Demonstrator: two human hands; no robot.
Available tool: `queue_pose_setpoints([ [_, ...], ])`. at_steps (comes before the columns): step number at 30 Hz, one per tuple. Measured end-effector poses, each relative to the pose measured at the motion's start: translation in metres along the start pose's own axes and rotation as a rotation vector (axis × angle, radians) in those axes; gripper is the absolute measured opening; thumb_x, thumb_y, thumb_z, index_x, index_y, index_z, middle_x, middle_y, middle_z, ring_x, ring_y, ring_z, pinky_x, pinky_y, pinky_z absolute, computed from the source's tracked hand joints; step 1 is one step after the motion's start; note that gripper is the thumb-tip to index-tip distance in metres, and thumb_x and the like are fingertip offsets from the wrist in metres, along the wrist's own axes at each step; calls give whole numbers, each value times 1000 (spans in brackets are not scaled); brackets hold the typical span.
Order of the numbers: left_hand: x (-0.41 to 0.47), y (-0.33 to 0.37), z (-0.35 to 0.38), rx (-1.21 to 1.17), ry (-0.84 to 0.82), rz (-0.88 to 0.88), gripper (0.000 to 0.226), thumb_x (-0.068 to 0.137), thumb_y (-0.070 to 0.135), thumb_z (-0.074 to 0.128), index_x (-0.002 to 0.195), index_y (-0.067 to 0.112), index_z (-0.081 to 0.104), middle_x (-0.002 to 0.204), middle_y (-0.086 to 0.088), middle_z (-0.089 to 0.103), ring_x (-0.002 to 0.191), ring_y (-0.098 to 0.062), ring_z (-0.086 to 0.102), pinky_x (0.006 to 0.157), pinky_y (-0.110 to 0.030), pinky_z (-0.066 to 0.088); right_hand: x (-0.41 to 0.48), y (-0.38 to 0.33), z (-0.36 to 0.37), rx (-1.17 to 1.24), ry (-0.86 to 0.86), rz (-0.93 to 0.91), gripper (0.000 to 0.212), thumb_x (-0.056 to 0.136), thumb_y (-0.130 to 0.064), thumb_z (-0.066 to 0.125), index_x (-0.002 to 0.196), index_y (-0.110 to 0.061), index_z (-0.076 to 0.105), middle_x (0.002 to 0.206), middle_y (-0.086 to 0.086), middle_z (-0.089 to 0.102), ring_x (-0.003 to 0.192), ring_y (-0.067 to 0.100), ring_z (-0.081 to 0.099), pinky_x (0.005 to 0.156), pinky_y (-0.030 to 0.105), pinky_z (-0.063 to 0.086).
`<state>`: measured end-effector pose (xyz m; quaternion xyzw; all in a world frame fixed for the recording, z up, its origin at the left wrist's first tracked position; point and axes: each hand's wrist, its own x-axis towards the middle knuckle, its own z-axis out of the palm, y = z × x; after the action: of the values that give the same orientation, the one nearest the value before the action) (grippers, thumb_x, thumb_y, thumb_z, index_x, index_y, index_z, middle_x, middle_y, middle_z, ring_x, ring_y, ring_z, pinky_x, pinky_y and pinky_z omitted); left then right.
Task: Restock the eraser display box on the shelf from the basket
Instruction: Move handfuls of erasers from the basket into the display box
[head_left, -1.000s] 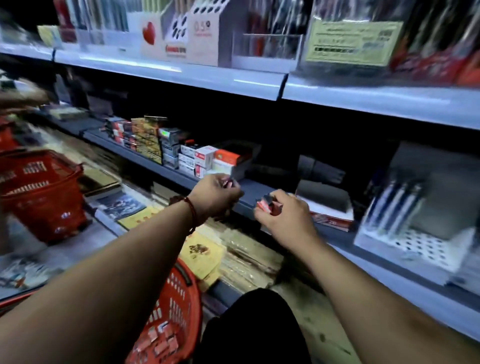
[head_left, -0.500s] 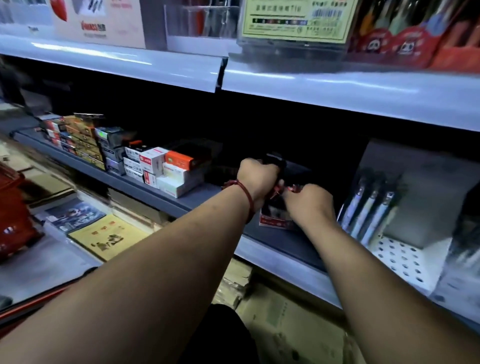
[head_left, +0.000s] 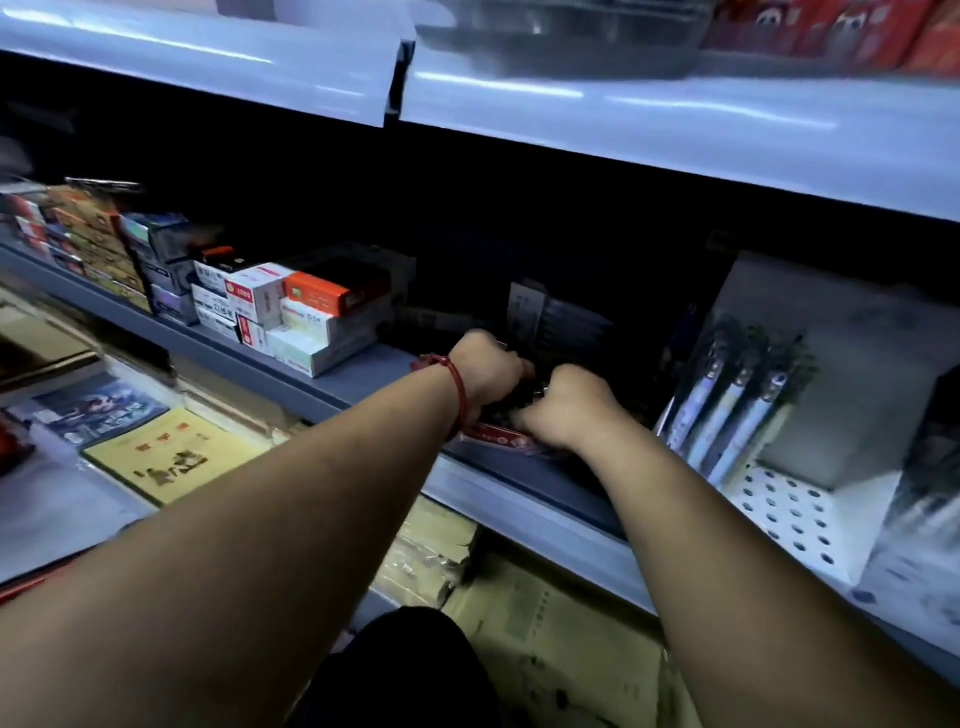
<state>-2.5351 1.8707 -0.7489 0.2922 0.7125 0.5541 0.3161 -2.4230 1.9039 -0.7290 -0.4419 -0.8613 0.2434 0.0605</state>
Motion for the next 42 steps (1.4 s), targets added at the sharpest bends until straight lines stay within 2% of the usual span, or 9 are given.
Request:
queue_pose_setpoints([
  [3, -5, -3, -23, -29, 2, 23, 9, 85, -7, 70, 86, 1, 66, 80, -13, 66, 78, -27, 66, 80, -41, 59, 0, -16, 4, -2, -56, -23, 40, 79, -42, 83, 100, -17, 61, 88, 2, 58, 72, 17, 54, 70, 25, 42],
  [11, -23, -6, -53, -58, 14, 139, 29, 83, -5, 73, 106, 11, 67, 94, -13, 72, 87, -26, 70, 81, -37, 60, 5, -31, 27, 77, 84, -142, 52, 78, -28, 83, 124, -14, 64, 118, 11, 70, 110, 31, 67, 93, 36, 55],
  [16, -30, -2, -58, -190, -27, 172, 43, 85, -13, 58, 121, 8, 66, 96, -11, 72, 74, -16, 69, 62, -22, 58, 0, -23, 26, 234, 140, -183, 58, 69, -24, 91, 121, -19, 67, 114, 2, 72, 106, 21, 67, 80, 22, 43],
  [20, -27, -5, -61, -296, -61, 213, 48, 89, -15, 45, 129, 7, 60, 109, -6, 74, 92, -12, 72, 79, -22, 59, 0, -18, 24, 315, 172, -193, 58, 69, -26, 93, 121, -18, 68, 115, -1, 73, 106, 17, 67, 87, 26, 50],
  [23, -29, -6, -68, -193, -3, 244, 43, 92, -11, 45, 127, 8, 61, 119, -9, 72, 106, -17, 68, 84, -23, 56, -1, -13, 27, 321, 237, -198, 43, 80, -26, 86, 118, -17, 69, 112, 0, 73, 103, 18, 67, 81, 22, 43],
  [26, -32, -12, -78, -57, 54, 303, 36, 90, -14, 47, 110, 11, 64, 109, -9, 74, 85, -8, 68, 68, -17, 51, 0, -13, 33, 280, 290, -206, 31, 91, -25, 73, 119, -13, 68, 113, 7, 71, 105, 25, 66, 77, 22, 41],
  [29, -36, -21, -89, 114, 92, 346, 31, 91, -7, 55, 106, 18, 63, 106, -6, 74, 96, -17, 70, 87, -33, 58, -4, -20, 38, 163, 324, -236, 35, 96, -24, 62, 129, -12, 61, 121, 13, 62, 109, 32, 61, 82, 27, 44],
  [33, -50, -28, -110, 421, 150, 414, 29, 93, 9, 63, 121, 17, 65, 114, 3, 70, 108, -13, 64, 101, -27, 49, -17, -43, 42, 90, 387, -397, 46, 96, -25, 60, 140, -14, 54, 137, 12, 54, 123, 34, 55, 103, 42, 47],
  [42, -101, -62, -207, 642, 235, 427, 30, 93, 19, 68, 122, 16, 64, 116, 1, 68, 105, -13, 62, 87, -19, 42, -49, -133, 91, 41, 209, -678, 46, 92, -26, 61, 136, -18, 55, 134, 3, 54, 125, 27, 53, 106, 43, 45],
])
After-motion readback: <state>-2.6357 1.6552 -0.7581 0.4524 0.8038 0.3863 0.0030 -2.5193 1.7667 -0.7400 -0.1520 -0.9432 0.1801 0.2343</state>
